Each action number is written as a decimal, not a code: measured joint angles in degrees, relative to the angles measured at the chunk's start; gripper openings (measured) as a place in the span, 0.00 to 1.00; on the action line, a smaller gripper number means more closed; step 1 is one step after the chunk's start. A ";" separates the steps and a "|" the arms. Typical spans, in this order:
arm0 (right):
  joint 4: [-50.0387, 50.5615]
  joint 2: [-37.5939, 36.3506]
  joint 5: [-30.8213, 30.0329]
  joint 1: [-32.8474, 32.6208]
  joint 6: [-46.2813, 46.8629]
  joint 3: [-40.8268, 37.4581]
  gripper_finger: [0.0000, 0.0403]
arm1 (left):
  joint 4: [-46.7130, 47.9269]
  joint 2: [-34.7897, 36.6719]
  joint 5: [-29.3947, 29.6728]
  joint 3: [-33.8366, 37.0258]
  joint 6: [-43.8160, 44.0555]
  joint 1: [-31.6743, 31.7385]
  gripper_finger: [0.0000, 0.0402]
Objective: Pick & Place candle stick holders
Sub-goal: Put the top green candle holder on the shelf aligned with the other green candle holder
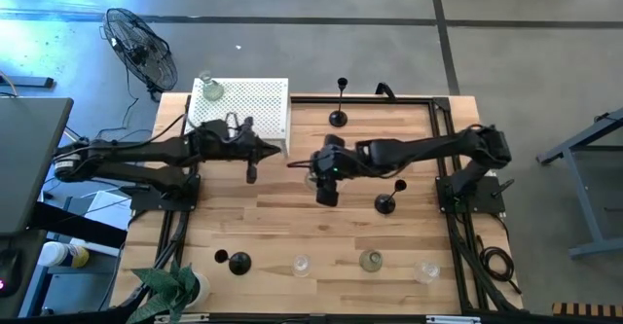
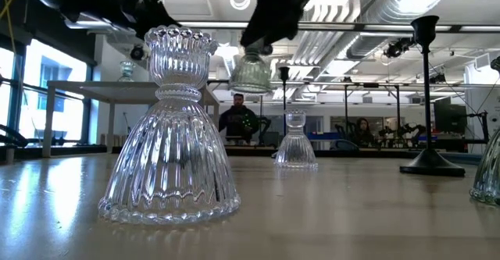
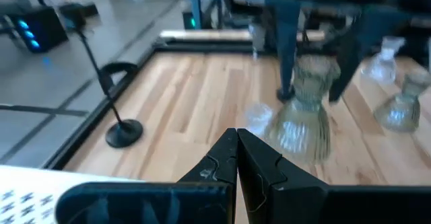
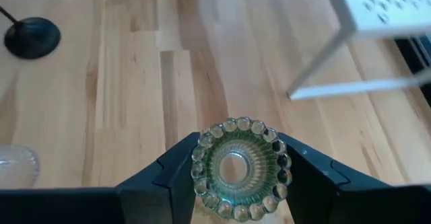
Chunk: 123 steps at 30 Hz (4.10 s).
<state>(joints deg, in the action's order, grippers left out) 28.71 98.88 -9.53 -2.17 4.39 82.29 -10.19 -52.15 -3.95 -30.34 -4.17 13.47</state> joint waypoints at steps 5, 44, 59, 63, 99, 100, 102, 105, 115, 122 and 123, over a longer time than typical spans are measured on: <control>-1.04 5.64 4.77 2.24 -4.63 4.07 0.41 | -3.76 4.74 0.04 4.16 0.18 -0.02 0.01; -8.61 19.45 8.31 4.45 -12.63 5.85 0.51 | -2.74 5.81 0.06 4.80 -0.08 0.00 0.01; 0.46 0.50 -2.37 2.70 -15.12 1.77 0.50 | -0.76 5.69 0.31 4.83 1.45 -0.06 0.01; -8.57 -10.10 -1.80 5.08 -15.37 -12.07 0.26 | 0.66 3.08 -1.58 4.85 1.47 -1.63 0.00; -43.19 -43.37 2.92 18.26 -11.28 -49.36 0.00 | -12.97 -31.02 14.82 -1.37 11.50 -13.46 0.79; -43.19 -43.37 2.92 18.26 -11.34 -49.36 0.00 | -12.96 -31.59 14.85 -1.77 11.50 -13.46 0.79; -43.21 -43.37 2.86 18.26 -11.47 -49.36 0.00 | -13.26 -33.08 15.06 -2.66 11.48 -13.49 0.77; -43.41 -43.37 2.86 18.26 -11.48 -49.36 0.00 | -13.70 -34.88 14.80 -3.58 10.46 -13.46 0.72; -43.53 -43.35 2.46 18.26 -11.94 -49.36 0.00 | -13.70 -35.59 14.85 -4.20 10.23 -13.49 0.41; -43.56 -43.35 2.44 18.25 -11.95 -49.36 0.00 | -13.28 -32.34 14.88 -4.20 10.23 -13.49 0.41; -43.56 -43.35 2.44 18.26 -11.95 -49.36 0.00 | -12.96 -31.38 14.88 -4.20 10.34 -13.49 0.42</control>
<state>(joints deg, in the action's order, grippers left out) -14.85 55.53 -7.09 16.10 -7.56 32.93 -23.15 -83.53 10.94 -34.54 6.17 -0.01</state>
